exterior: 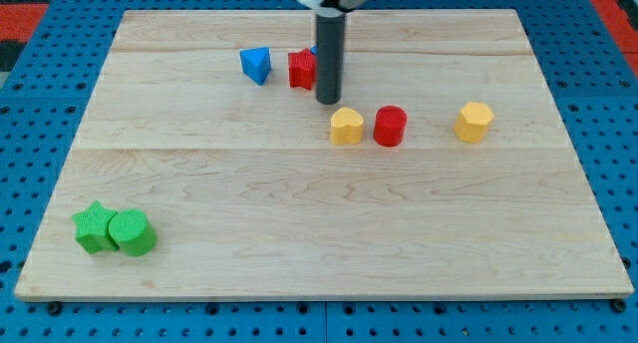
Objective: Push yellow heart into the red circle
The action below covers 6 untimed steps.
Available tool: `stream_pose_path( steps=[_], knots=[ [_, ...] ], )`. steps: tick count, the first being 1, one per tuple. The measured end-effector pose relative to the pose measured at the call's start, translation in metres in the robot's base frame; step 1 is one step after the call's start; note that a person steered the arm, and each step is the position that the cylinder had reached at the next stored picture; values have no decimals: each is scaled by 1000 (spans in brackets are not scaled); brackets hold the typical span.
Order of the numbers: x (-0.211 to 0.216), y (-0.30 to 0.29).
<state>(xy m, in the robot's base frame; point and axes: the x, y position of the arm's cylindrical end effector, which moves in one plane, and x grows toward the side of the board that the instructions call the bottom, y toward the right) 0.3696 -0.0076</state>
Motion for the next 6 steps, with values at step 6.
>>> stream_pose_path(
  steps=[6],
  knots=[
    [93,17]
  ],
)
